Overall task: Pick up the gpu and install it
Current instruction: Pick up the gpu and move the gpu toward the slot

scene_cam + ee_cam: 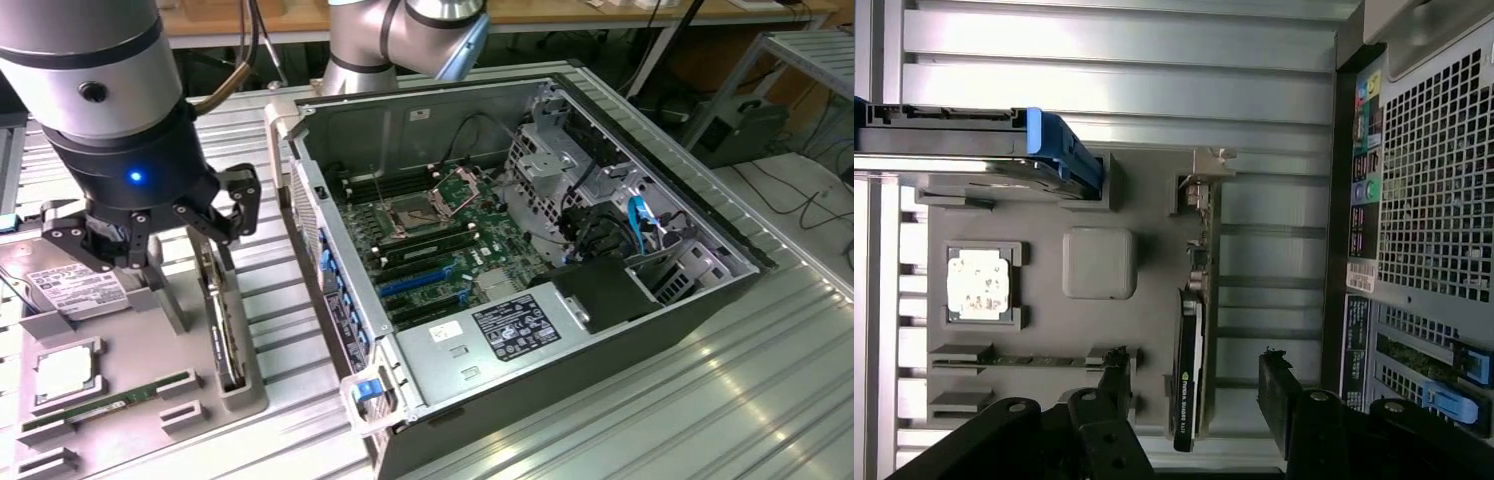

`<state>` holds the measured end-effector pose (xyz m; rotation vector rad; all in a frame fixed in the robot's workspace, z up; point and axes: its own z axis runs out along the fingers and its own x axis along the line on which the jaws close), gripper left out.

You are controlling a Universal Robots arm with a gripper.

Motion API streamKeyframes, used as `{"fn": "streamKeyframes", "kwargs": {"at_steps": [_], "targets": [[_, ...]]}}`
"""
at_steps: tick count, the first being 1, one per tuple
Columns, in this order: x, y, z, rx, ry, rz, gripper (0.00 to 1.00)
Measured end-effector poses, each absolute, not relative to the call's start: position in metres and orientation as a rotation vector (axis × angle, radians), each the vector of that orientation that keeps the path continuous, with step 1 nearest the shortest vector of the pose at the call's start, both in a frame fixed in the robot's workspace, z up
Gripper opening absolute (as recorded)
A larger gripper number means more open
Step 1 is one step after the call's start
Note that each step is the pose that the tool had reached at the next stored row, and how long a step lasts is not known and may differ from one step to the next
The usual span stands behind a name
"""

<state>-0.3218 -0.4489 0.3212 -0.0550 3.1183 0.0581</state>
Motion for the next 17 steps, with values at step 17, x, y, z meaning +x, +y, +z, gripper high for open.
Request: {"fn": "streamKeyframes", "kwargs": {"at_steps": [17], "targets": [[-0.322, -0.453, 0.298, -0.047, 3.118, 0.053, 0.63]]}}
